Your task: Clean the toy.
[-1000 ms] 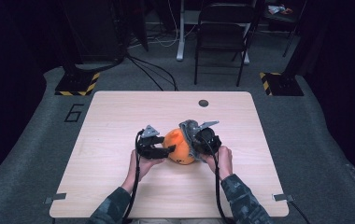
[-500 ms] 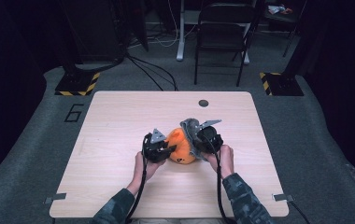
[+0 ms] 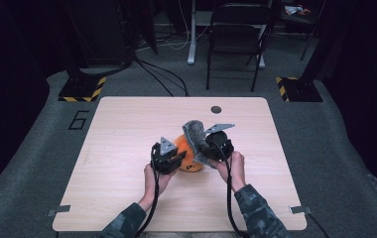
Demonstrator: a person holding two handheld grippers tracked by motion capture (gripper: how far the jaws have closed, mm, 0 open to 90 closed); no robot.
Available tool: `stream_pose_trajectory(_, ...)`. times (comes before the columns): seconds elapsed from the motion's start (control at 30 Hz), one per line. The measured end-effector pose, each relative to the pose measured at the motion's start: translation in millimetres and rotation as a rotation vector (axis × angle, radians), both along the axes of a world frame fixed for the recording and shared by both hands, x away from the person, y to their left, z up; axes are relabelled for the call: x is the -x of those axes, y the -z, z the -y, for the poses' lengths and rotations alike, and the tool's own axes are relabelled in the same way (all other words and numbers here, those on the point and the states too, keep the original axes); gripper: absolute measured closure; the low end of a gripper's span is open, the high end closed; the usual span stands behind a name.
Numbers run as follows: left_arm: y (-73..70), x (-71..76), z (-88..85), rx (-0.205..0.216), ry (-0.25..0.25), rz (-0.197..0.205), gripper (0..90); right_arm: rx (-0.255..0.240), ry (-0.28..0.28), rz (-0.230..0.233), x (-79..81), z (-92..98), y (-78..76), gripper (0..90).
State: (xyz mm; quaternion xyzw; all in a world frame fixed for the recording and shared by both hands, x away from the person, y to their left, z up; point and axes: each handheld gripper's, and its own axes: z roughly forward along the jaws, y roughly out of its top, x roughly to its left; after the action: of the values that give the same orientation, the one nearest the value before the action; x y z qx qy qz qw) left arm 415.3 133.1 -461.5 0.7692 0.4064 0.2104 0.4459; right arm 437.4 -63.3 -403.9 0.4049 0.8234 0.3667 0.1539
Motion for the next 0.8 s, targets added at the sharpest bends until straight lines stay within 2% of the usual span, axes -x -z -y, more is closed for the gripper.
stream_pose_trajectory(0.1, 5.4, -0.3, 0.5, -0.005, 0.002, -0.008, 72.3, 0.023, 0.018, -0.03, -8.5, 1.2, 18.0, 79.5)
stream_pose_trajectory(0.13, 5.4, -0.5, 0.7, -0.006, 0.007, -0.009, 72.3, 0.012, 0.029, -0.048, -9.7, 3.3, 21.0, 79.5)
stream_pose_trajectory(0.33, 5.9, -1.2, 1.1, -0.009, 0.013, -0.011, 71.4, 0.049, 0.06, -0.091, -13.9, 11.9, 35.8, 79.6)
stream_pose_trajectory(0.6, 6.4, -1.5, 1.2, -0.001, 0.021, -0.013, 70.4, 0.072, 0.087, -0.174, -22.7, 21.8, 59.0, 79.5)
stream_pose_trajectory(0.7, 6.3, -1.2, 1.3, -0.001, 0.021, -0.011, 70.4, 0.102, 0.107, -0.209, -26.2, 25.5, 68.8, 79.5)
stream_pose_trajectory(0.73, 6.3, -1.2, 1.3, -0.001, 0.021, -0.011, 70.3, 0.102, 0.107, -0.209, -26.2, 25.5, 68.8, 79.5)
stream_pose_trajectory(0.77, 6.3, -1.6, 0.8, 0.003, 0.02, -0.009, 70.3, 0.112, 0.109, -0.234, -29.9, 29.9, 72.9, 79.4)
stream_pose_trajectory(0.8, 6.3, -1.8, 0.2, 0.002, 0.02, -0.009, 70.2, 0.11, 0.123, -0.238, -30.8, 32.0, 72.1, 79.4)
